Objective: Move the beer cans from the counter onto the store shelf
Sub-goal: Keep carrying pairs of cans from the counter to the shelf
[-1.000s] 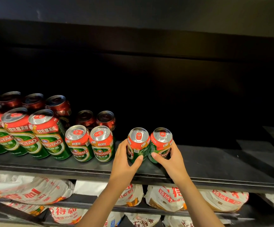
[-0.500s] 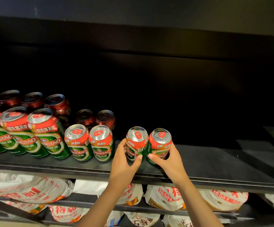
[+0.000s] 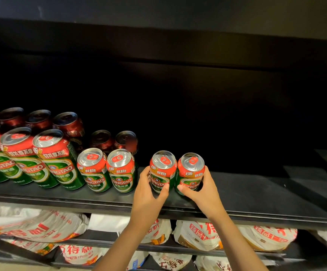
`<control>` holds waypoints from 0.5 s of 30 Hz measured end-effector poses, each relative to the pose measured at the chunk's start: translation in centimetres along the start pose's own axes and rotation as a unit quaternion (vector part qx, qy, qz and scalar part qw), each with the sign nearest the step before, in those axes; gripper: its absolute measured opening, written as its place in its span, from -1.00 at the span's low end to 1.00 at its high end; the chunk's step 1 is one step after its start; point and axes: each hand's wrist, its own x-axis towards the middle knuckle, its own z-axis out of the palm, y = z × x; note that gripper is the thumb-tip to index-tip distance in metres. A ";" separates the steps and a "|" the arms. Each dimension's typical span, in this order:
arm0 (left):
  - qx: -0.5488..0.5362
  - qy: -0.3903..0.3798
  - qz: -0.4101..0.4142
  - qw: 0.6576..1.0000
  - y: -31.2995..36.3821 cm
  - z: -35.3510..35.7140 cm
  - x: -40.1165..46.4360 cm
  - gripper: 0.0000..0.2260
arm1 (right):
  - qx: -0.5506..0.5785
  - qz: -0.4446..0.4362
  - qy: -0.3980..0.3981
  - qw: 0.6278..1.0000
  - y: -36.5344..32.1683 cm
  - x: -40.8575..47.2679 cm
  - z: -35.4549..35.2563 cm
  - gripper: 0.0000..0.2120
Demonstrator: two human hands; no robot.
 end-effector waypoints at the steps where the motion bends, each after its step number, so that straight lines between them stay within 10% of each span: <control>1: -0.005 0.003 -0.005 1.000 0.0 0.0 0.0 -0.46 | 0.001 -0.001 0.005 1.000 0.0 0.0 0.0 -0.31; 15: 0.063 0.070 0.067 0.993 0.3 0.4 -0.4 -0.47 | -0.044 -0.007 -0.013 0.999 -0.6 -0.4 0.4 -0.36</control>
